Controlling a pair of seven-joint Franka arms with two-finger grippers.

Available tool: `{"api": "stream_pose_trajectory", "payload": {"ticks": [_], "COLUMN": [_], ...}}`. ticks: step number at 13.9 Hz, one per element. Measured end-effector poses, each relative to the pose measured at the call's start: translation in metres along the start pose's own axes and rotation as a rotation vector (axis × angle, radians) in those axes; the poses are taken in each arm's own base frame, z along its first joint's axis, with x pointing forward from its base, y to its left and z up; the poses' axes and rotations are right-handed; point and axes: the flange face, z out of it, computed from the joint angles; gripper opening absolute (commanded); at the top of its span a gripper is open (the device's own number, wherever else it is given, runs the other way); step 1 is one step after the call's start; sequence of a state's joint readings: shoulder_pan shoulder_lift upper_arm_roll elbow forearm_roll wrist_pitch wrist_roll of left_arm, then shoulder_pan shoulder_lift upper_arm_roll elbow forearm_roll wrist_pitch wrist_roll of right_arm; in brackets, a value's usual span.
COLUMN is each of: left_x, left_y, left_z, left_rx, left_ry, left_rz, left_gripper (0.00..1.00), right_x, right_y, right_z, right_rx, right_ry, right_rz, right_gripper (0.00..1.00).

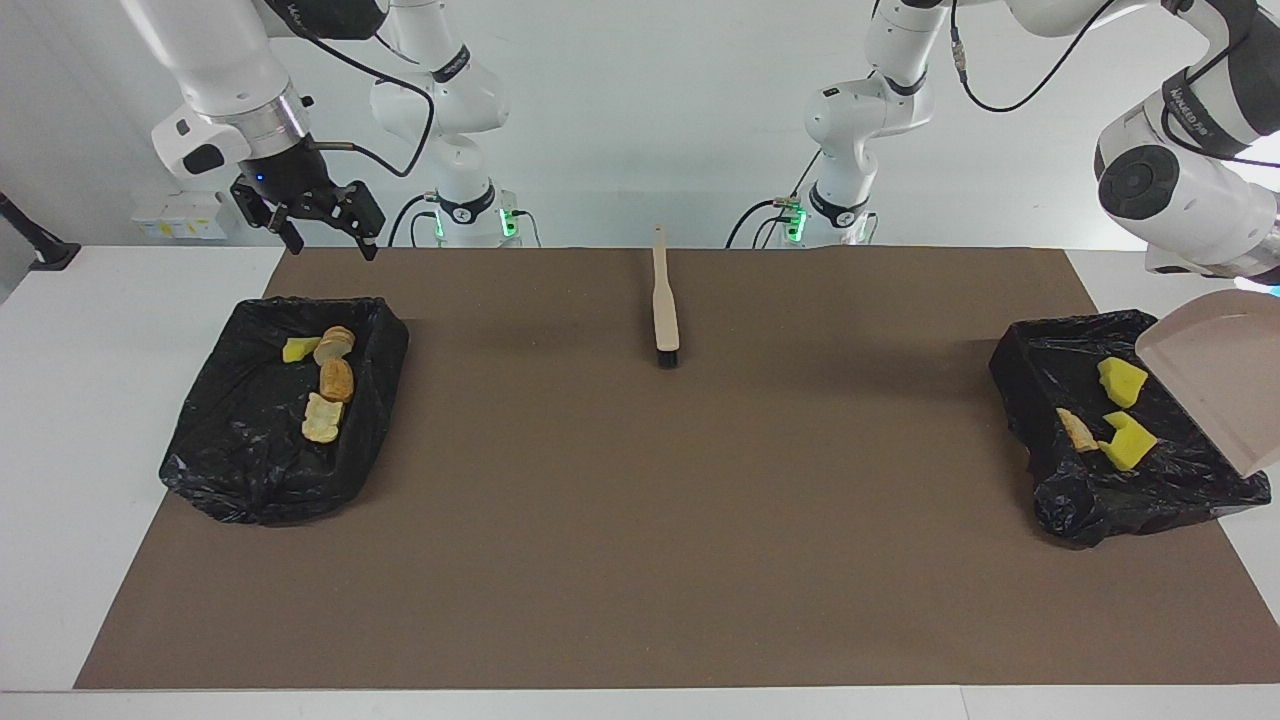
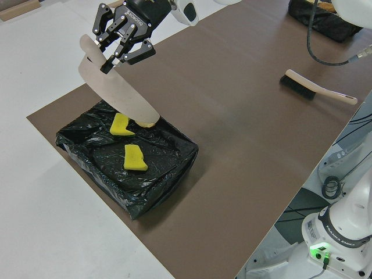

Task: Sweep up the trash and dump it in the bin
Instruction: 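Bring the empty dustpan back over the table with the left gripper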

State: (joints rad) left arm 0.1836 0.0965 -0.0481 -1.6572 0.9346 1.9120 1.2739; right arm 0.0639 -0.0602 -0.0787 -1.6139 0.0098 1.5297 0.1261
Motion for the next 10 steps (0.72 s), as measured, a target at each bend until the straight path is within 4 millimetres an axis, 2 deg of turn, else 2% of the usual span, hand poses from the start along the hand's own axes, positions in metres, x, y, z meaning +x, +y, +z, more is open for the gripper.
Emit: {"api": "stream_pose_trajectory", "payload": {"ticks": [6, 10], "left_x": [0.059, 0.115], "left_y": [0.002, 0.004], "left_z": [-0.037, -0.089], "left_rx": [-0.034, 0.009], "left_ry": [0.277, 0.339], "left_rz": [-0.019, 0.045], "left_gripper": [0.0, 0.0], "right_x": [0.0, 0.0], "right_y": [0.0, 0.0], "right_z": [0.0, 0.0], "right_rx": [0.0, 0.0], "right_ry": [0.0, 0.0], "right_rz": [0.0, 0.0], "right_gripper": [1.0, 1.0]}}
